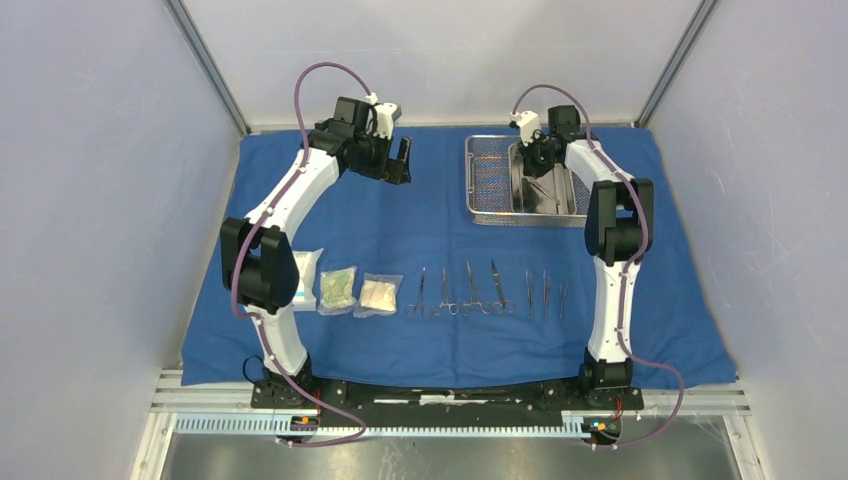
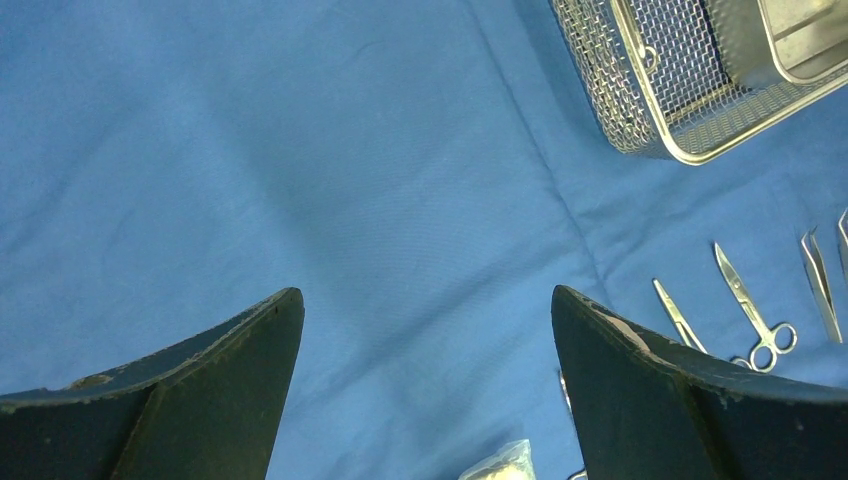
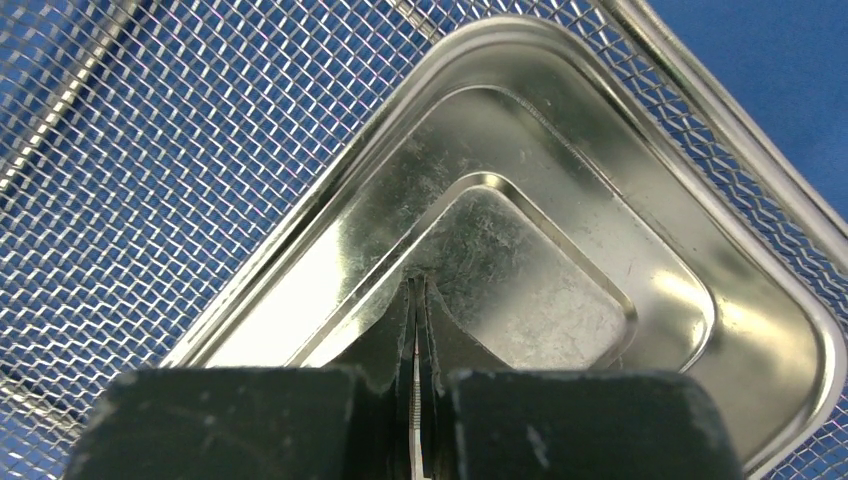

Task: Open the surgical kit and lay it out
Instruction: Pick up the medical item from the container.

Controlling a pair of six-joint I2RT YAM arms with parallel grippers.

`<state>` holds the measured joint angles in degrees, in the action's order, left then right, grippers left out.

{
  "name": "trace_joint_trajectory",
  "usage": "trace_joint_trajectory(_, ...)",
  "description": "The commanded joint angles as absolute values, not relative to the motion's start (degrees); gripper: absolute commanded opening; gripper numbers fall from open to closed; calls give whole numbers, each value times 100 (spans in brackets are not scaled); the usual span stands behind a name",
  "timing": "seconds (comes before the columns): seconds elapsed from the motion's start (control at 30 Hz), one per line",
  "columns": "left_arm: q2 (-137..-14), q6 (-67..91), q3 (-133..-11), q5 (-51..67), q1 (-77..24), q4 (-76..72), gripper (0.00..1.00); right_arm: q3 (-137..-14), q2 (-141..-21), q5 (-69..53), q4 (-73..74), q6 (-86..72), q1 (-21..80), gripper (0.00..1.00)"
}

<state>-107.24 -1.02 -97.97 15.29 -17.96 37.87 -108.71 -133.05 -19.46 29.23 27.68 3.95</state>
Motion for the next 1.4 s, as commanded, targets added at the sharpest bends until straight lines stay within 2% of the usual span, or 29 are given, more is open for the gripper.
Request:
trace_joint_trajectory(0.0, -10744, -57, -9995, 1876, -1770, 3739, 100, -10855, -12753, -2220, 2620, 2555, 368, 0)
trace_joint_trajectory(0.2, -10903, 152, -10122, 2319, -1775, 3506, 100, -10742, -12491, -2307, 2301, 2388, 367, 0)
trace_joint_trajectory(0.73, -12177, 582, -11928, 3043, -2336, 3454, 93, -10136, -11761, -2390, 1685, 1852, 367, 0)
trace_joint_trajectory(0.97, -12506, 720, -11753, 3375, -2693, 1842, 91, -9940, -11404, -2455, 1609, 1608, 365, 0)
trace_joint_trajectory(1.17, -13009, 642, -11937, 3206, -3086, 804, 88, -9687, -11073, -2324, 1507, 1288, 368, 0)
trace_joint_trajectory(1.37, -13405, 747, -11936, 3176, -3308, -244, 79, -9521, -10749, -2147, 1412, 836, 358, 0)
